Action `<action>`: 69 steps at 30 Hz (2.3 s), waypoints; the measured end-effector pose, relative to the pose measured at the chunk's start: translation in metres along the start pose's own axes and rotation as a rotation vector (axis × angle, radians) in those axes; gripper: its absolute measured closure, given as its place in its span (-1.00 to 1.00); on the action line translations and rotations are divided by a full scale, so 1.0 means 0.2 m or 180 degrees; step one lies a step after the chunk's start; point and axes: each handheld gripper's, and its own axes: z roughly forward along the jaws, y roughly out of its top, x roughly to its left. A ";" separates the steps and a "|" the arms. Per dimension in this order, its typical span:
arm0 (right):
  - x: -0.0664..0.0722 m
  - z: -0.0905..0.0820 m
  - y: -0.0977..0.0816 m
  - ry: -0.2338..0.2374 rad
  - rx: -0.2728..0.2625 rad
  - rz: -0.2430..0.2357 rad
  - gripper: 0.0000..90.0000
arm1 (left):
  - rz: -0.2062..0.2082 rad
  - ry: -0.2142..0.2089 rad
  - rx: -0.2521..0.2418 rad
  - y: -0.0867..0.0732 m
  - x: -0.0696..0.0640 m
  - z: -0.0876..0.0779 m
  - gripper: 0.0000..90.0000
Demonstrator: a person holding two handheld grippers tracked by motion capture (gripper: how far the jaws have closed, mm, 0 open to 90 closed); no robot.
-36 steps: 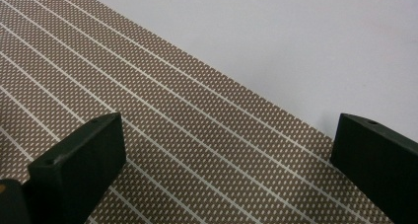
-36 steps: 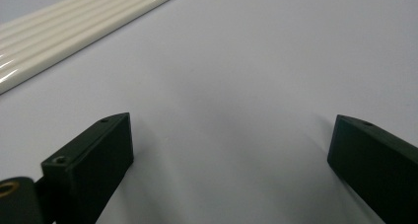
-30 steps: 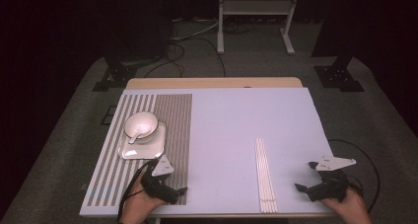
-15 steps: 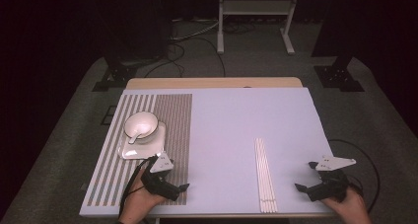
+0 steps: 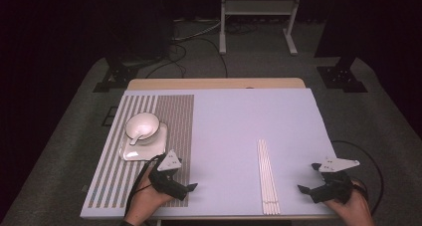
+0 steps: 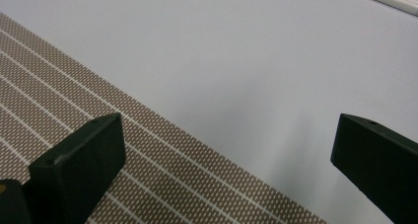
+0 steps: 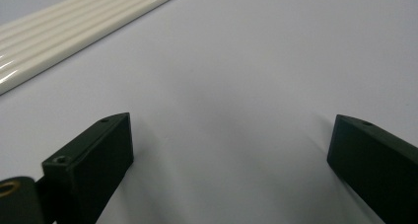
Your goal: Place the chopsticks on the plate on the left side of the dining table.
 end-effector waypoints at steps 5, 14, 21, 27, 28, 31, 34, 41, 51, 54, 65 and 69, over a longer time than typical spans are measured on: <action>0.00 0.00 0.00 -0.0011 -0.0010 -0.0012 -0.95 | 0.0015 -0.0041 -0.0013 0.01 -0.01 0.01 -1.00; 0.00 0.00 0.00 -0.0005 -0.0008 -0.0007 -0.95 | -0.0014 -0.0080 -0.0046 0.03 0.00 0.03 -1.00; 0.00 0.00 0.00 -0.0007 -0.0008 -0.0011 -0.95 | -0.0006 -0.0113 -0.0095 0.06 -0.02 0.05 -1.00; 0.00 0.00 0.00 -0.0004 -0.0006 -0.0005 -0.95 | -0.0018 -0.0161 -0.0149 0.09 -0.02 0.06 -1.00; 0.00 0.00 0.00 -0.0005 -0.0007 -0.0007 -0.95 | -0.0009 -0.0160 -0.0144 0.10 -0.03 0.06 -1.00; 0.00 0.00 0.00 -0.0004 -0.0007 -0.0006 -0.95 | 0.0015 -0.0168 -0.0160 0.12 -0.04 0.07 -1.00; 0.00 0.00 0.00 -0.0005 -0.0009 -0.0009 -0.95 | 0.0039 -0.0191 -0.0169 0.15 -0.05 0.08 -1.00; 0.00 0.00 0.00 -0.0006 -0.0009 -0.0006 -0.95 | 0.0096 -0.0254 -0.0155 0.21 -0.09 0.12 -1.00; 0.00 0.00 0.00 -0.0005 -0.0010 -0.0006 -0.95 | 0.0151 -0.0301 -0.0180 0.27 -0.11 0.16 -1.00; 0.00 0.00 0.00 -0.0004 -0.0009 -0.0004 -0.95 | 0.0167 -0.0310 -0.0192 0.29 -0.12 0.17 -1.00; 0.00 0.00 0.00 -0.0006 -0.0009 -0.0006 -0.95 | 0.0241 -0.0363 -0.0184 0.35 -0.15 0.21 -1.00; 0.00 0.00 0.00 -0.0006 -0.0011 -0.0006 -0.95 | 0.0259 -0.0389 -0.0192 0.38 -0.16 0.24 -1.00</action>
